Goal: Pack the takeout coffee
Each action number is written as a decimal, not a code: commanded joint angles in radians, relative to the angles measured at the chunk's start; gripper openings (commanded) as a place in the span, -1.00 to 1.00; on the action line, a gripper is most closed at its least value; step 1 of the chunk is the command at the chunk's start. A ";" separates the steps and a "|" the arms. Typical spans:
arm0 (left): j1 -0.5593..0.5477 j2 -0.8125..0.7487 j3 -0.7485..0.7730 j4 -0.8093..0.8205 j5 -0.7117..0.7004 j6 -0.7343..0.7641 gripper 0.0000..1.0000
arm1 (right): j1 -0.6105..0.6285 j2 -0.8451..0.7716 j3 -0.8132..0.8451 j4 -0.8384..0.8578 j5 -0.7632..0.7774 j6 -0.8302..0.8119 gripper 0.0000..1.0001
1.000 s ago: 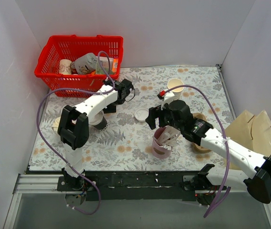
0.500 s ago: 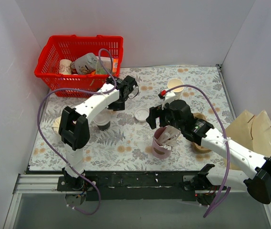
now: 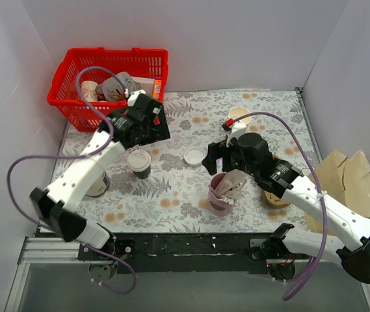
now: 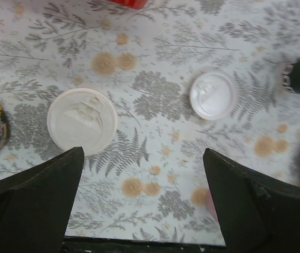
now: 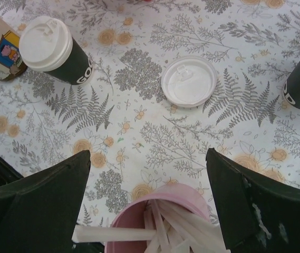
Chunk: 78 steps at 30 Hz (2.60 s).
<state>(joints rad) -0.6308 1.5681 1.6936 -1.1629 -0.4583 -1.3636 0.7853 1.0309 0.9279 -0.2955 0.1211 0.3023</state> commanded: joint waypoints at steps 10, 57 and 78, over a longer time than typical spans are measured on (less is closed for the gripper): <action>0.003 -0.516 -0.445 0.368 0.401 -0.017 0.96 | -0.009 0.012 0.212 -0.373 0.147 0.107 0.96; -0.056 -0.309 -0.658 0.746 0.879 -0.003 0.96 | -0.676 0.167 0.155 -0.461 -0.096 -0.063 0.60; -0.056 -0.278 -0.692 0.743 0.885 0.014 0.96 | -0.679 0.425 0.098 -0.294 -0.161 -0.147 -0.02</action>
<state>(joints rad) -0.6838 1.2892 1.0042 -0.4328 0.4297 -1.3674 0.1108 1.4445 1.0183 -0.6235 -0.0296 0.1669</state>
